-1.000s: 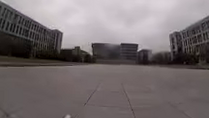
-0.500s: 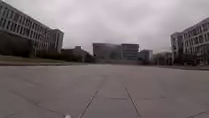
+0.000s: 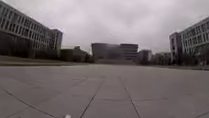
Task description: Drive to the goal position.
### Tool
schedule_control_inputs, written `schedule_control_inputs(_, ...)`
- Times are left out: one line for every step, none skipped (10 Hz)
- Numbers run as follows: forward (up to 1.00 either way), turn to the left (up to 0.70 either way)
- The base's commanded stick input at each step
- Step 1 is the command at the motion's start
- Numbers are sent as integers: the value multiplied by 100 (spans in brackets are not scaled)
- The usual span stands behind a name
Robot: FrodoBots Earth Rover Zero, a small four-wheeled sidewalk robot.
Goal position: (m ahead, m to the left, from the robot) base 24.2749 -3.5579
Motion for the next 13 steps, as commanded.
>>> schedule_control_inputs(6,0)
schedule_control_inputs(6,0)
schedule_control_inputs(6,0)
schedule_control_inputs(6,0)
schedule_control_inputs(6,0)
schedule_control_inputs(6,0)
schedule_control_inputs(6,0)
schedule_control_inputs(23,0)
schedule_control_inputs(70,0)
schedule_control_inputs(70,0)
schedule_control_inputs(70,0)
schedule_control_inputs(70,0)
schedule_control_inputs(70,0)
